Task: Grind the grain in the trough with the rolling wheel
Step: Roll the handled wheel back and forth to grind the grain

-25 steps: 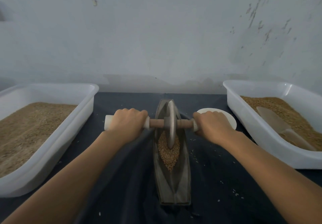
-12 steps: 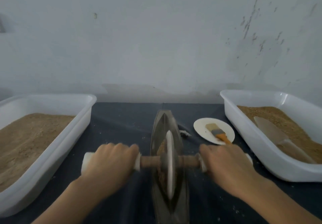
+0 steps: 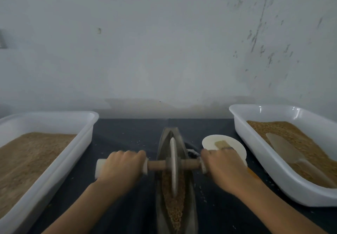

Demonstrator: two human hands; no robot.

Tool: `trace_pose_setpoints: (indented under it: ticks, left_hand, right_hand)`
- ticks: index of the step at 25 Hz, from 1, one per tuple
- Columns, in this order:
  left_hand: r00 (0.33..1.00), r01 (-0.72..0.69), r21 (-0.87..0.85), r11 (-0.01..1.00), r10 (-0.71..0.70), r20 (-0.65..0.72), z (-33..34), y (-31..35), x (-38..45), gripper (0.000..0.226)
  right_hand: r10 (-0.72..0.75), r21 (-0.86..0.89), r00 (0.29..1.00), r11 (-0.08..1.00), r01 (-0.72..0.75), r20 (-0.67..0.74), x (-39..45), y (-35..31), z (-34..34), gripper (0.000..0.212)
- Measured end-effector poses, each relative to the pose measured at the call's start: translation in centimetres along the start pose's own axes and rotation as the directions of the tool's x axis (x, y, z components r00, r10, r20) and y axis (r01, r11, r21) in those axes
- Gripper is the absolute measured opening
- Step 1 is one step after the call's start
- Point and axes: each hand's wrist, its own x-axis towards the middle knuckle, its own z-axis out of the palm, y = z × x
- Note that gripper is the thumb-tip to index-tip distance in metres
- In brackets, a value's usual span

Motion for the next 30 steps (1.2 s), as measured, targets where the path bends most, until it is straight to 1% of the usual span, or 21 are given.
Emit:
trace_pose_setpoints:
  ticks: [2, 4, 5, 6, 7, 10, 12, 14, 16, 18, 20, 21, 22, 23, 24, 26, 29, 30]
  left_hand:
    - [0.998, -0.027, -0.037, 0.999, 0.029, 0.055, -0.4, 0.0, -3.0, 0.023]
    - [0.995, -0.023, -0.051, 0.998, 0.027, 0.094, -1.0, 0.0, -4.2, 0.020]
    - [0.994, -0.016, -0.055, 0.998, 0.021, 0.108, -1.3, 0.1, -3.9, 0.020]
    - [0.993, -0.005, -0.061, 0.998, 0.012, 0.118, -1.3, 0.2, -3.4, 0.021]
    - [0.994, 0.007, -0.069, 0.998, 0.001, 0.108, -1.1, 0.3, -2.4, 0.023]
    - [0.999, 0.045, -0.037, 0.998, -0.046, -0.014, -0.1, 0.0, 1.6, 0.023]
    - [0.994, 0.068, -0.007, 0.998, -0.068, -0.080, 0.0, -0.1, 3.5, 0.024]
    - [0.993, 0.052, 0.002, 0.999, -0.052, -0.108, -0.1, -0.2, 3.7, 0.024]
    - [0.999, 0.009, -0.028, 1.000, -0.011, -0.047, -0.3, -0.2, 1.5, 0.025]
    - [0.999, -0.027, -0.078, 0.997, 0.030, 0.038, -0.4, -0.1, -1.8, 0.027]
    - [0.993, -0.031, -0.075, 0.997, 0.039, 0.115, -0.5, -0.2, -3.9, 0.025]
    - [0.991, -0.031, -0.062, 0.998, 0.039, 0.128, -0.5, -0.2, -4.1, 0.025]
    - [0.992, -0.028, -0.050, 0.998, 0.034, 0.118, -0.5, -0.1, -3.9, 0.026]
    - [0.996, -0.017, -0.047, 0.999, 0.021, 0.084, -0.4, 0.0, -3.2, 0.026]
    - [1.000, -0.014, -0.045, 0.999, 0.015, 0.023, -0.2, 0.0, -1.9, 0.025]
    - [0.996, 0.007, -0.019, 1.000, -0.009, -0.087, 0.4, -0.1, 1.1, 0.019]
    - [0.992, 0.057, 0.009, 0.998, -0.056, -0.116, 0.7, -0.3, 4.1, 0.018]
    - [0.991, 0.056, 0.022, 0.998, -0.053, -0.122, 0.7, -0.3, 4.1, 0.018]
  right_hand:
    - [-0.043, 0.051, 0.997, 0.998, 0.040, 0.070, -3.3, -0.5, -0.8, 0.026]
    - [-0.071, 0.085, 0.982, 0.995, 0.057, 0.176, -4.5, -0.6, -1.3, 0.020]
    - [-0.068, 0.083, 0.978, 0.995, 0.053, 0.199, -4.4, -0.7, -1.3, 0.018]
    - [-0.049, 0.083, 0.982, 0.996, 0.035, 0.184, -3.9, -0.8, -1.3, 0.017]
    - [-0.022, 0.085, 0.991, 0.996, 0.010, 0.135, -3.0, -0.9, -1.1, 0.018]
    - [0.061, 0.048, 0.998, 0.997, -0.061, 0.004, 1.0, -0.2, -0.4, 0.015]
    - [0.089, 0.027, 0.996, 0.996, -0.089, 0.003, 3.3, 0.1, -0.6, 0.016]
    - [0.097, 0.052, 0.995, 0.994, -0.099, 0.036, 3.3, 0.2, -0.7, 0.017]
    - [0.058, 0.106, 0.995, 0.992, -0.066, 0.078, 0.9, -0.3, -0.9, 0.017]
    - [-0.014, 0.144, 0.990, 0.990, -0.006, 0.142, -2.2, -0.8, -1.1, 0.015]
    - [-0.066, 0.151, 0.968, 0.988, 0.029, 0.242, -4.0, -0.8, -1.6, 0.015]
    - [-0.062, 0.140, 0.960, 0.990, 0.024, 0.275, -4.0, -0.7, -1.8, 0.017]
    - [-0.034, 0.113, 0.965, 0.994, 0.004, 0.261, -3.7, -0.8, -1.8, 0.021]
    - [0.006, 0.091, 0.980, 0.996, -0.024, 0.201, -3.0, -0.8, -1.5, 0.026]
    - [0.036, 0.070, 0.991, 0.996, -0.046, 0.132, -2.0, -0.7, -0.9, 0.028]
    - [0.076, 0.011, 0.997, 0.997, -0.077, 0.023, 0.7, -0.3, -0.1, 0.022]
    - [0.073, -0.086, 0.994, 0.993, -0.080, -0.084, 4.0, 0.5, -0.1, 0.017]
    - [0.067, -0.093, 0.993, 0.993, -0.076, -0.092, 4.0, 0.6, -0.2, 0.016]
